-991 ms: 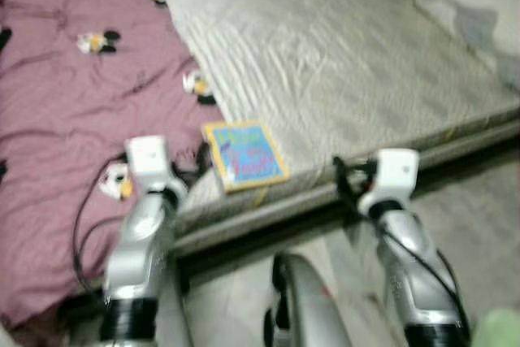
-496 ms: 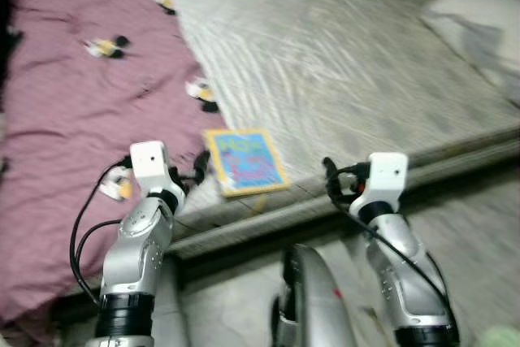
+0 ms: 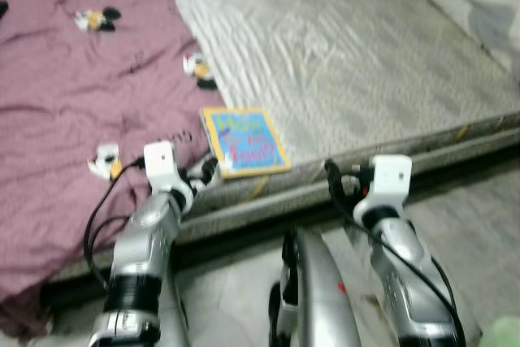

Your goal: Clean up the room

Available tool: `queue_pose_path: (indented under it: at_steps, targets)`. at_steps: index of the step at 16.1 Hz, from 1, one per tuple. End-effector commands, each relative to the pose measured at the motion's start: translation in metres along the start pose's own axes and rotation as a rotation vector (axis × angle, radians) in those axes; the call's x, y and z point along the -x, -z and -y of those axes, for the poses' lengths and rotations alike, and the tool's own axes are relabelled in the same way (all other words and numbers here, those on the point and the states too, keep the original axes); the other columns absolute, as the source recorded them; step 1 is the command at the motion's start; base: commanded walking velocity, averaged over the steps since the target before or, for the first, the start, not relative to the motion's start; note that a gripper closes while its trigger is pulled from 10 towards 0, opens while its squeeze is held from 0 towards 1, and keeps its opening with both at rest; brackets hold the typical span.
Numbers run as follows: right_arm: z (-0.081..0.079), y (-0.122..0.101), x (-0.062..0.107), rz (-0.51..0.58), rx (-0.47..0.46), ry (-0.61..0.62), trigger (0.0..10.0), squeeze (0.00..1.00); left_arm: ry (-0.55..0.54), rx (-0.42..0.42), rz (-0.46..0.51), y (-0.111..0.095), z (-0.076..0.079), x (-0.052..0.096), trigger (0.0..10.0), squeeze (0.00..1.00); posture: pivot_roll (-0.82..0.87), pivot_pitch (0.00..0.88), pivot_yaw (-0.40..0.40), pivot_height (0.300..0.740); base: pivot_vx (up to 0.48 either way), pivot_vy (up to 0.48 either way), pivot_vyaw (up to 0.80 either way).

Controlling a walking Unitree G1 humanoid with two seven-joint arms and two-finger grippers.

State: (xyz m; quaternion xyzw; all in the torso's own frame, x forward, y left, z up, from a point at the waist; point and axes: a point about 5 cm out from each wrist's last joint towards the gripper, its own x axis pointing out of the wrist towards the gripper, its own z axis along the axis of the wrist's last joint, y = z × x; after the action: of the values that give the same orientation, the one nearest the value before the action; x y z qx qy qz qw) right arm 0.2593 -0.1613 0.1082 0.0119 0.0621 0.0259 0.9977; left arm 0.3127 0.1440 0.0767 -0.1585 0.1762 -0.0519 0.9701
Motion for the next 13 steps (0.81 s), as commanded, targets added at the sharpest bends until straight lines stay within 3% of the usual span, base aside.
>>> queue_pose_path:
  at_steps: [1, 6, 10, 13]
  targets:
    - [0.005, -0.003, 0.004, 0.002, 0.024, 0.01, 10.0, 0.0, 0.023, 0.007, -0.003, 0.0, 0.005, -0.004, 10.0, 0.0, -0.11, 0.182, -0.099, 0.515, 0.0, 0.0, 0.0]
    - [0.009, -0.005, 0.007, 0.004, 0.042, 0.024, 10.0, 0.0, 0.051, 0.071, 0.035, -0.01, 0.015, -0.019, 10.0, 0.0, -0.13, 0.178, -0.101, 0.515, 0.0, 0.0, 0.0]
    - [0.011, -0.009, 0.01, 0.011, 0.051, 0.026, 10.0, 0.0, 0.032, 0.174, 0.03, -0.009, 0.009, -0.024, 10.0, 0.0, -0.15, 0.185, -0.098, 0.515, 0.0, 0.0, 0.0]
    - [0.019, -0.009, 0.031, -0.018, 0.073, -0.001, 10.0, 0.0, 0.036, 0.288, -0.003, -0.005, 0.011, -0.032, 10.0, 0.0, -0.19, 0.196, -0.105, 0.515, 0.0, 0.0, 0.0]
